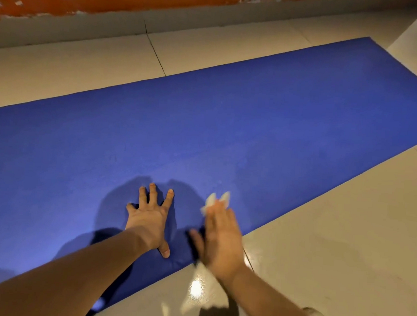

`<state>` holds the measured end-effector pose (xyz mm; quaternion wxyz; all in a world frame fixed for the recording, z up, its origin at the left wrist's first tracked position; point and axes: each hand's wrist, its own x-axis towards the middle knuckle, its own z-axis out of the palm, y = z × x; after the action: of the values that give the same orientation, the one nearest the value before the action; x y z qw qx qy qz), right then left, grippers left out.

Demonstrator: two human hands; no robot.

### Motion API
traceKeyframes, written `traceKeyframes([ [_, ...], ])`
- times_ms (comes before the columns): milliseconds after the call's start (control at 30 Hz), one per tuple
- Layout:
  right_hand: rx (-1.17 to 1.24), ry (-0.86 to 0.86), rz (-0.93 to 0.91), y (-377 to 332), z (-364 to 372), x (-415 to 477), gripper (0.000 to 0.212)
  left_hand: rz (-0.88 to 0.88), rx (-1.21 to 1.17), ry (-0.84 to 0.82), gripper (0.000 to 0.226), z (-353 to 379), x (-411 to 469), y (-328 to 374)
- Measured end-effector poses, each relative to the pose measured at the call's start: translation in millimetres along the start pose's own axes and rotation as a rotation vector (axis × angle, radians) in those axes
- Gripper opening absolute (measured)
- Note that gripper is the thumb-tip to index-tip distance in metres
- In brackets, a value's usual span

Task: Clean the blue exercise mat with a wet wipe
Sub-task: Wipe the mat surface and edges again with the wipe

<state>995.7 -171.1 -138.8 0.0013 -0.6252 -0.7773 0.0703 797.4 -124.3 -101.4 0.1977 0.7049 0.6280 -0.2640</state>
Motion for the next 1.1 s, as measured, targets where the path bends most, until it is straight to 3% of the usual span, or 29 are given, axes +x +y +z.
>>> traceKeyframes([
  [67, -0.008, -0.027, -0.209, 6.3, -2.5, -3.2, 0.073, -0.003, 0.010, 0.002, 0.164, -0.9, 1.1, 0.6],
  [133, -0.094, -0.035, -0.260, 41.7, -6.1, 8.5, 0.075, -0.001, 0.013, 0.000, 0.164, -2.0, 1.6, 0.9],
  [267, -0.169, -0.070, 0.168, 109.3, -12.6, 46.5, 0.086, -0.006, 0.007, -0.011, 0.164, -0.8, 1.7, 0.4],
  [400, 0.065, 0.024, 0.388, 59.6, -9.7, 58.2, 0.084, -0.013, 0.010, -0.020, 0.164, -0.2, 2.4, 0.4],
  [467, 0.049, 0.072, 0.246, 10.7, -1.6, 43.1, 0.080, -0.014, 0.007, -0.025, 0.164, -0.7, 2.5, 1.6],
  [533, -0.116, -0.028, -0.040, -11.0, 4.7, 25.2, 0.078, -0.018, 0.010, -0.028, 0.163, -1.6, 3.2, 2.7],
  [633, -0.128, -0.031, -0.309, 34.5, 0.7, 33.6, 0.073, -0.019, 0.001, -0.034, 0.163, -2.9, 3.3, 2.8],
  [700, -0.200, -0.036, -0.170, 79.3, 0.5, 48.4, 0.076, -0.020, -0.009, -0.041, 0.163, -3.1, 4.3, 1.9],
  [767, -0.145, -0.015, 0.112, 108.3, -5.4, 66.3, 0.078, -0.022, -0.016, -0.048, 0.163, -2.6, 4.1, 1.5],
  [833, -0.060, -0.019, 0.305, 105.8, -9.5, 79.2, 0.081, -0.029, -0.008, -0.044, 0.164, -2.0, 3.3, 1.8],
  [900, 0.010, 0.036, 0.356, 77.0, -9.3, 82.4, 0.083, -0.033, -0.005, -0.053, 0.164, -1.4, 3.6, 2.9],
  [967, 0.037, 0.110, 0.259, 35.4, -4.3, 71.1, 0.088, -0.037, -0.008, -0.061, 0.164, -1.3, 4.4, 4.3],
  [1100, -0.025, 0.011, -0.103, 10.5, 3.0, 53.1, 0.079, -0.043, 0.002, -0.072, 0.163, -2.0, 6.8, 5.7],
])
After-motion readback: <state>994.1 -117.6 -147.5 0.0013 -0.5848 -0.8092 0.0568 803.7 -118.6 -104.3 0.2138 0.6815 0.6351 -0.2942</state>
